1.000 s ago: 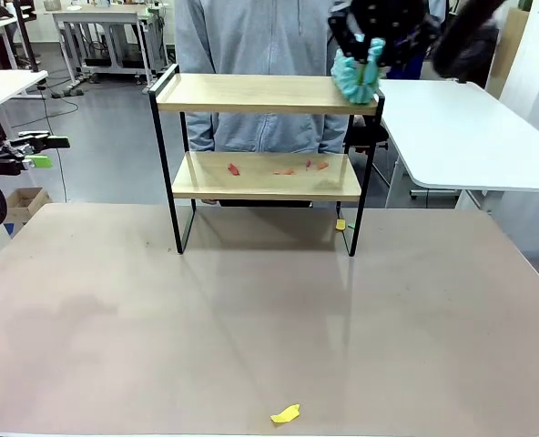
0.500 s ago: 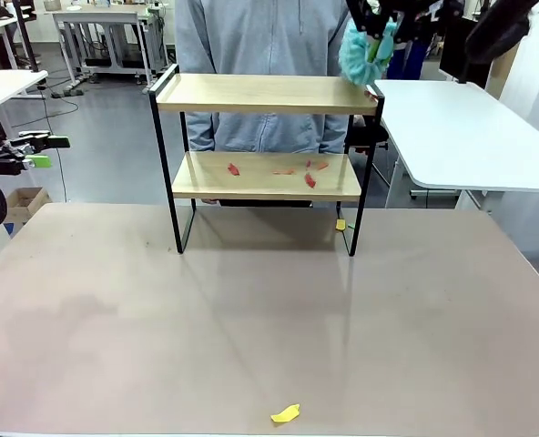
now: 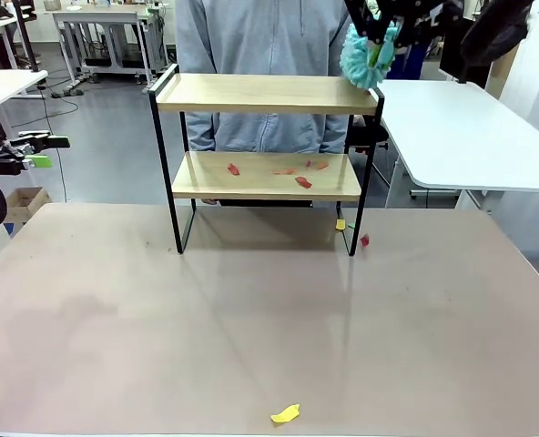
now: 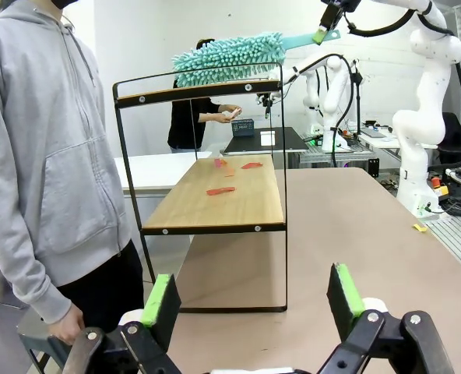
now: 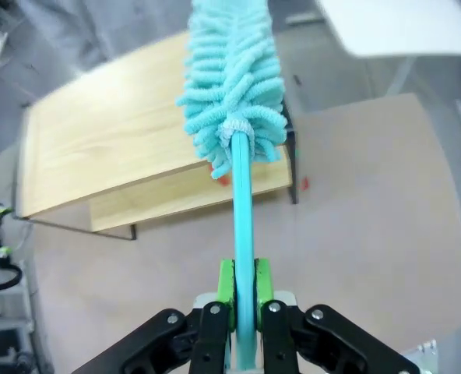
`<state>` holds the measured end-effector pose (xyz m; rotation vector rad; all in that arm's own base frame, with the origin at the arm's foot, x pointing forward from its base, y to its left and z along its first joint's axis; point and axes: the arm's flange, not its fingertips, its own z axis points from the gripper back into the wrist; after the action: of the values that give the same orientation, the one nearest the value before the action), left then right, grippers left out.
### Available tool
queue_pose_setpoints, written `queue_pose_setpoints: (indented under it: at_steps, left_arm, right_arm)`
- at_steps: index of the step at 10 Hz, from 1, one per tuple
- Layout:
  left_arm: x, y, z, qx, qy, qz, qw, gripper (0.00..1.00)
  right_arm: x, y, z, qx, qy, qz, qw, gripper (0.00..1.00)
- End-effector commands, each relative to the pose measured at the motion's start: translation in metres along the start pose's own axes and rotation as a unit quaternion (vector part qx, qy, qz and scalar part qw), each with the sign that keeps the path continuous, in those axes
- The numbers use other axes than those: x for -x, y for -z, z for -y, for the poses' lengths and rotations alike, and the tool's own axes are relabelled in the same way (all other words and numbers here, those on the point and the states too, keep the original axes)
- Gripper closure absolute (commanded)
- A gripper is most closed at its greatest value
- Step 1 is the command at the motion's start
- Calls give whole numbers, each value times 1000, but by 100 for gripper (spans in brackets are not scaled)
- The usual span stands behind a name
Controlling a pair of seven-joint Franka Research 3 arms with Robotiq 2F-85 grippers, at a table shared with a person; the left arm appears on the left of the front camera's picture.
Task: Clean the shelf.
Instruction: Clean the specific section of the Shelf indicated by the human with the Duster.
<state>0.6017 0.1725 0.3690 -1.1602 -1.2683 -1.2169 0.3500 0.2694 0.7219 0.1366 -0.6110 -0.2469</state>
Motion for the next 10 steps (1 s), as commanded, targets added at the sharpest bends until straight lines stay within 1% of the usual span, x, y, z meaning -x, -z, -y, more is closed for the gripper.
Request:
queue_pose_setpoints:
  at_steps: [1, 3, 4, 5, 6, 7, 9, 10]
  left_arm:
    - [-2, 1, 1, 3, 6, -3, 1000, 0]
    - [-2, 1, 1, 3, 6, -3, 1000, 0]
    - [-2, 1, 1, 3, 6, -3, 1000, 0]
    - [-2, 1, 1, 3, 6, -3, 1000, 0]
    - [-2, 1, 1, 3, 6, -3, 1000, 0]
    - [-2, 1, 1, 3, 6, -3, 1000, 0]
    - [-2, 1, 1, 3, 6, -3, 1000, 0]
    - [-2, 1, 1, 3, 6, -3, 1000, 0]
  right_arm:
    - [1, -25, 27, -92, -45, -17, 995, 87]
    - [-3, -44, 47, -150, -94, -49, 983, 87]
    - [-5, -52, 56, -188, -128, -83, 970, 87]
    - [-5, -57, 64, -224, -167, -124, 952, 87]
    - [-1, -59, 74, -256, -214, -164, 928, 87]
    - [4, -59, 79, -264, -239, -179, 917, 87]
    - [25, -52, 104, -272, -315, -216, 883, 87]
    - [38, -46, 119, -270, -341, -235, 869, 87]
